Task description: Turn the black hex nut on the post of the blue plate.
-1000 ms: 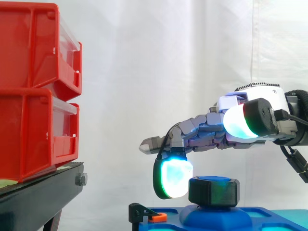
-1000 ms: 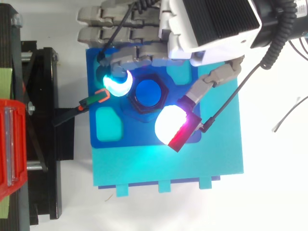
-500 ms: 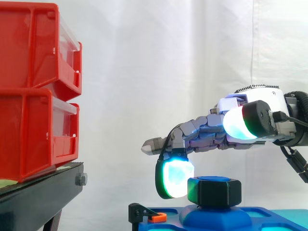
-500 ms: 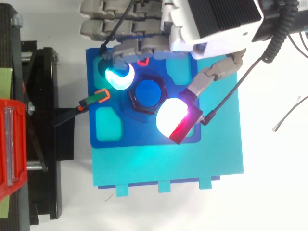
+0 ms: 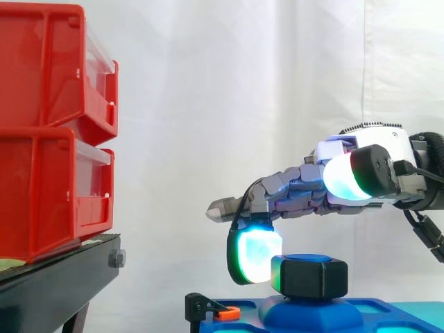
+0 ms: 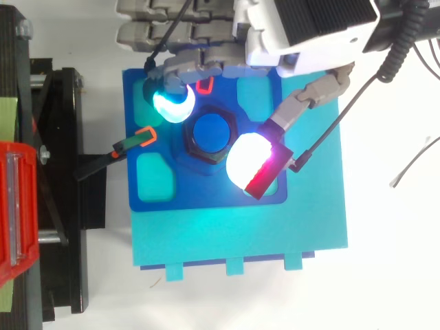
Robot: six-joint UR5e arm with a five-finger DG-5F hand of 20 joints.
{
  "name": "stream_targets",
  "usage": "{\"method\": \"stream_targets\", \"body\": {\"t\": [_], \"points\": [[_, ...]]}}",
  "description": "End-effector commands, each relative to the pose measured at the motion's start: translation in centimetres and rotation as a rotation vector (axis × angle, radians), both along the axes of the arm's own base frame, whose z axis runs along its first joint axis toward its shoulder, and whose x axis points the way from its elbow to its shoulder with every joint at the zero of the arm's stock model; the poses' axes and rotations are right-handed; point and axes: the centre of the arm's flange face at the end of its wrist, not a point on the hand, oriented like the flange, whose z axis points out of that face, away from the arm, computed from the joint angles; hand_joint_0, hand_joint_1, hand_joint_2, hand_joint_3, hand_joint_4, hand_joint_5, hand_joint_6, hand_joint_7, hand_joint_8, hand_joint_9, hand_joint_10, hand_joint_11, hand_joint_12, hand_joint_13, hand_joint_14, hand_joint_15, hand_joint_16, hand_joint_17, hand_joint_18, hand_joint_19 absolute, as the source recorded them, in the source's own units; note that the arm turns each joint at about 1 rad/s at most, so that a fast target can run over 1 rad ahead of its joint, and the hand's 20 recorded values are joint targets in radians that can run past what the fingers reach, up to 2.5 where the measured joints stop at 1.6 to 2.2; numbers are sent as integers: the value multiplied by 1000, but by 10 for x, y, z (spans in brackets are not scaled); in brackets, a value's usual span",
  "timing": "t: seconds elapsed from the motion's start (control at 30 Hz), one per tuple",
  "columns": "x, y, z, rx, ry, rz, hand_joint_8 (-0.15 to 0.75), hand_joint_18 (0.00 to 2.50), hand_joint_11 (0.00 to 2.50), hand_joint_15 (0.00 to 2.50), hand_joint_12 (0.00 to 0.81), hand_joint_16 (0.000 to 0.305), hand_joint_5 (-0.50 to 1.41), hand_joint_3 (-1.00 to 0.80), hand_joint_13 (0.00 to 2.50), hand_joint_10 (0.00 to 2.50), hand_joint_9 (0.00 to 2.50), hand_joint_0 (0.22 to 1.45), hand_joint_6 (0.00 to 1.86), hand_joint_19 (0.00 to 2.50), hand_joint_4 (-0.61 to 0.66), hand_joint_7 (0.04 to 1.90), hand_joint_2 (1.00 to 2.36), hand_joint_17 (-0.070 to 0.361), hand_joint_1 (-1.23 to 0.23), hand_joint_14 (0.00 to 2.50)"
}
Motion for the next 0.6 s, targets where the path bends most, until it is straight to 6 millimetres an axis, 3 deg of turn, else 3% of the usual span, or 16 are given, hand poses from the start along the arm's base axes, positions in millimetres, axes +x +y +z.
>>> {"method": "stream_targets", "body": {"t": [0.0, 0.57], "points": [[0, -1, 0, 0, -4, 3, 300, 0, 0, 23, 382, 55, -182, -500, 0, 0, 152, 460, 504, 275, 346, 1089, 1000, 123, -165, 0], [18, 13, 32, -2, -68, 24, 301, 0, 0, 28, 382, 55, -183, -500, 2, 0, 152, 460, 503, 274, 344, 1086, 1000, 123, -166, 0]]}}
